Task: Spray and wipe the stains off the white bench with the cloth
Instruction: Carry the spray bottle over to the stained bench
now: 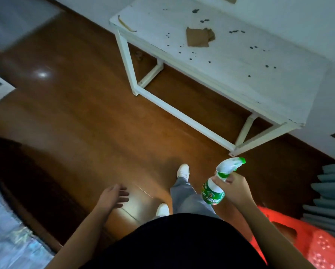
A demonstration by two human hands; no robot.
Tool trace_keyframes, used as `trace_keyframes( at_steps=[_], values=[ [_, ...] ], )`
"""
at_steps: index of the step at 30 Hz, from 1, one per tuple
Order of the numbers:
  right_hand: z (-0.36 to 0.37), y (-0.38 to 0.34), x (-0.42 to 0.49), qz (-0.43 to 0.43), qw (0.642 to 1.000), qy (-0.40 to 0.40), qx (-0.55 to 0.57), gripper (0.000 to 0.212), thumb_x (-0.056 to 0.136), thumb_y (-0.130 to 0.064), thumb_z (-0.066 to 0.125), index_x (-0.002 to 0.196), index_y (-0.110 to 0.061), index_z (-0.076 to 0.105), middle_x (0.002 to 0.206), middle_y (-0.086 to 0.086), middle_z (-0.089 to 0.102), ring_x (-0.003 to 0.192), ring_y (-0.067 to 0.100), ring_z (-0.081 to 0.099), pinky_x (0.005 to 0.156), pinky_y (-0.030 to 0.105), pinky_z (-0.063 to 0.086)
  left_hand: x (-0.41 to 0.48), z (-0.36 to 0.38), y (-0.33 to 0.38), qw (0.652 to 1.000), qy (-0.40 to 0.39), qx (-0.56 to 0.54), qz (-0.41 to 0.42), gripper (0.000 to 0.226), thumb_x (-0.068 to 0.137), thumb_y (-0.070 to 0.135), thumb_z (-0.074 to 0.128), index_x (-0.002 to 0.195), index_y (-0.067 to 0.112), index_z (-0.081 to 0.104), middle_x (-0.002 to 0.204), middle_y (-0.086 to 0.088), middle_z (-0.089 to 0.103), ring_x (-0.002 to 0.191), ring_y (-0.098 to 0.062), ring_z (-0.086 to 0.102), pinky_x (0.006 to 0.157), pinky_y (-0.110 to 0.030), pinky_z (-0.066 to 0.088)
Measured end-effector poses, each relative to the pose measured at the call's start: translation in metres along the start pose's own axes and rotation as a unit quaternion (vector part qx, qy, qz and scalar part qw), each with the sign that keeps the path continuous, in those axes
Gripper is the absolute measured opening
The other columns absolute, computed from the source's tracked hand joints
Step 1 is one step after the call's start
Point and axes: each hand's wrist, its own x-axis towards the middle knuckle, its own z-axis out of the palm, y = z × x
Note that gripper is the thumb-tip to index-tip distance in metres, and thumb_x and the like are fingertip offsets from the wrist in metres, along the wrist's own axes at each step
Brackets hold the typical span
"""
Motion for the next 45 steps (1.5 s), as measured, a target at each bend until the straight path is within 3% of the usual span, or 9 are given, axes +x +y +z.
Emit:
trace_keyframes(
  at_steps=[6,10,15,21,29,34,36,40,45],
  values=[
    [0.011,-0.063,0.100,-0.018,0.997,-0.060,-0.039,0.029,0.083,-0.038,0.077,0.100,-0.017,0.070,0.094,-0.002,0.074,0.090,0.017,0.071,0.078,0.032,0.057,0.036,-0.015,0.042,0.998,0.049,-0.021,-0.031,0.031,0.107,0.026,0.045,0.105,0.004,0.067,0.101,-0.016,0.074,0.080,-0.030,0.067,0.066,-0.031,0.045],
    [0.028,-0.133,0.148,-0.065,0.984,-0.158,-0.056,0.025,0.084,-0.034,0.079,0.102,-0.027,0.064,0.098,-0.011,0.068,0.088,0.002,0.064,0.071,0.009,0.050,0.042,-0.027,0.058,0.991,0.099,-0.063,-0.058,0.035,0.108,0.027,0.045,0.109,0.000,0.067,0.095,-0.015,0.073,0.079,-0.033,0.068,0.074,-0.036,0.049],
    [0.067,-0.218,0.214,-0.148,0.952,-0.243,-0.118,0.049,0.071,-0.062,0.072,0.100,-0.023,0.071,0.093,-0.008,0.074,0.090,0.009,0.070,0.083,0.036,0.060,0.034,-0.047,0.076,0.984,0.125,-0.105,-0.064,0.036,0.111,0.030,0.039,0.104,0.008,0.066,0.104,-0.012,0.072,0.096,-0.031,0.070,0.073,-0.035,0.053],
    [0.117,-0.307,0.260,-0.167,0.938,-0.285,-0.107,0.064,0.065,-0.065,0.075,0.111,-0.021,0.071,0.102,-0.009,0.075,0.098,0.009,0.070,0.090,0.035,0.058,0.069,-0.090,0.104,0.979,0.138,-0.123,-0.083,0.033,0.111,0.026,0.039,0.099,0.013,0.066,0.105,-0.013,0.070,0.094,-0.030,0.069,0.072,-0.036,0.052],
    [0.140,-0.368,0.312,-0.114,0.973,-0.177,-0.092,0.037,0.078,-0.046,0.080,0.096,-0.015,0.069,0.093,-0.002,0.073,0.089,0.016,0.069,0.082,0.040,0.059,0.184,-0.170,0.236,0.992,0.078,-0.062,-0.080,0.035,0.109,0.031,0.046,0.106,0.003,0.067,0.101,-0.015,0.072,0.087,-0.031,0.068,0.079,-0.038,0.050],
    [0.114,-0.377,0.326,-0.040,0.994,-0.097,-0.036,0.033,0.082,-0.039,0.079,0.105,-0.022,0.063,0.092,-0.011,0.067,0.084,0.004,0.064,0.066,0.011,0.045,0.248,-0.191,0.364,0.998,0.050,0.047,-0.014,0.036,0.110,0.032,0.044,0.101,0.005,0.066,0.097,-0.013,0.072,0.084,-0.029,0.068,0.074,-0.037,0.050],
    [0.101,-0.375,0.334,-0.011,0.998,-0.063,-0.019,0.041,0.082,-0.043,0.079,0.110,-0.016,0.064,0.097,-0.008,0.070,0.087,0.007,0.066,0.070,0.015,0.050,0.270,-0.186,0.408,0.996,0.039,0.069,0.032,0.037,0.110,0.028,0.041,0.108,0.001,0.066,0.094,-0.014,0.071,0.079,-0.028,0.066,0.067,-0.034,0.045],
    [0.078,-0.368,0.356,0.030,0.999,-0.018,0.007,0.052,0.080,-0.044,0.079,0.120,-0.014,0.065,0.111,-0.002,0.073,0.098,0.014,0.069,0.088,0.035,0.058,0.294,-0.157,0.490,0.985,0.006,0.136,0.103,0.034,0.109,0.027,0.042,0.105,0.006,0.069,0.100,-0.015,0.073,0.086,-0.030,0.069,0.075,-0.035,0.047],
    [0.061,-0.389,0.403,0.029,0.999,0.026,0.007,0.036,0.081,-0.044,0.078,0.106,-0.021,0.065,0.094,-0.008,0.070,0.086,0.010,0.068,0.073,0.022,0.054,0.292,-0.112,0.567,0.960,-0.044,0.226,0.159,0.031,0.109,0.033,0.042,0.104,0.016,0.067,0.103,-0.007,0.071,0.093,-0.023,0.069,0.078,-0.034,0.053]
  ],
)
